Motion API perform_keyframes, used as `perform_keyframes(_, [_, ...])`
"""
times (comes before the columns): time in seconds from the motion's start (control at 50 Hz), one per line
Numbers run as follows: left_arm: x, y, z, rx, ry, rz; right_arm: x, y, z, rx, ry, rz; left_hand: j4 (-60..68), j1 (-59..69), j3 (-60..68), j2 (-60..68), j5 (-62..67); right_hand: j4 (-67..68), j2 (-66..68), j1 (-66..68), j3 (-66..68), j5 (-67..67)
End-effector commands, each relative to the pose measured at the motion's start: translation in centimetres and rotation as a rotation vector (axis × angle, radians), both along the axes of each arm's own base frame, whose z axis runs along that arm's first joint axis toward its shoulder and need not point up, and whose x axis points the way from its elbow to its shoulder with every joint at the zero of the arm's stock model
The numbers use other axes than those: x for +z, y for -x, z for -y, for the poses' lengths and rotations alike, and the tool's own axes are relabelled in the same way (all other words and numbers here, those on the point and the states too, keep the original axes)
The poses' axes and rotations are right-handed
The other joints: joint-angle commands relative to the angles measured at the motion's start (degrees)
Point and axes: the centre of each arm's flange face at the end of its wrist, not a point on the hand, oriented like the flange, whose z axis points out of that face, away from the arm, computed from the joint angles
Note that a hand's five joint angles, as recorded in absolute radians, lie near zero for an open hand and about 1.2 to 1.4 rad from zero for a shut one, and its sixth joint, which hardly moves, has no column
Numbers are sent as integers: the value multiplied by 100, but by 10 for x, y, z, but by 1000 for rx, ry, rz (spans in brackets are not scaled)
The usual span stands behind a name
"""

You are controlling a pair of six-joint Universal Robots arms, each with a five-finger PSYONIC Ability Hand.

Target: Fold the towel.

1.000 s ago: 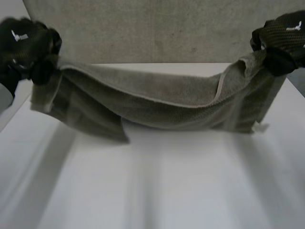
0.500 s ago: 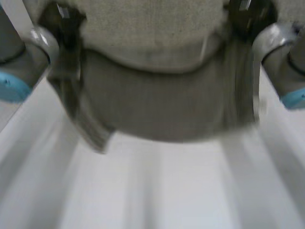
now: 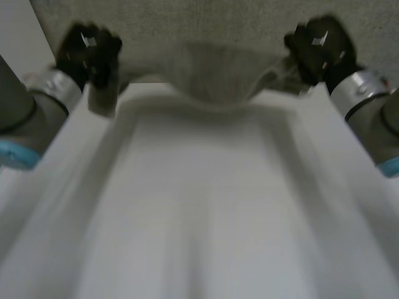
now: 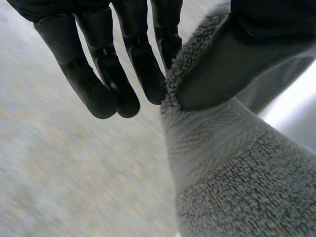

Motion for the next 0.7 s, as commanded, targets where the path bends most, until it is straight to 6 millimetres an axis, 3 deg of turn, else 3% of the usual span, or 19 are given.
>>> perform_keyframes(0.02, [-90,-5,-17,-28,-137,175,-94,-4,4,13,-214,-100,-656,4,-888,-545,-1402,373,577,463,350,359])
perform_keyframes(0.04, [-109,-6,-24,-42,-180,203,-113,-3,3,12,-249,-138,-656,4,-888,-545,-1402,373,577,463,350,359])
perform_keyframes(0.06, [-109,-6,-24,-42,-180,204,-113,-3,3,12,-250,-138,-656,4,-888,-545,-1402,373,577,463,350,359])
perform_keyframes(0.08, [-124,-7,-32,-64,-215,229,-130,0,1,4,-280,-178,-656,4,-888,-545,-1402,373,577,463,350,359])
perform_keyframes(0.1, [-124,-7,-32,-65,-215,229,-130,0,1,4,-281,-179,-656,4,-888,-545,-1402,373,577,463,350,359])
perform_keyframes(0.14, [-144,-8,-49,-114,-272,265,-143,6,-2,-14,-316,-231,-656,4,-888,-545,-1402,373,577,463,350,359])
perform_keyframes(0.18, [-147,-11,-56,-127,-289,271,-143,8,-5,-15,-335,-244,-656,4,-888,-545,-1402,373,577,463,350,359])
perform_keyframes(0.26, [-146,-18,-64,-129,-308,270,-121,16,-11,-28,-355,-246,-656,4,-888,-545,-1402,373,577,463,350,359])
perform_keyframes(0.3, [-133,-22,-71,-127,-290,264,-104,26,-19,-41,-394,-250,-656,4,-888,-545,-1402,373,577,463,350,359])
perform_keyframes(0.42, [-119,-26,-84,-147,-274,255,-91,35,-31,-64,-467,-267,-656,4,-888,-545,-1402,373,577,463,350,359])
perform_keyframes(0.48, [-119,-26,-86,-162,-281,255,-92,41,-31,-77,-492,-275,-656,4,-888,-545,-1402,373,577,463,350,359])
perform_keyframes(0.58, [-127,-29,-85,-180,-313,256,-98,67,-20,-170,-548,-281,-656,4,-888,-545,-1402,373,577,463,350,359])
perform_keyframes(0.7, [-137,-29,-85,-187,-358,266,-105,74,-20,-205,-570,-308,-656,4,-888,-545,-1402,373,577,463,350,359])
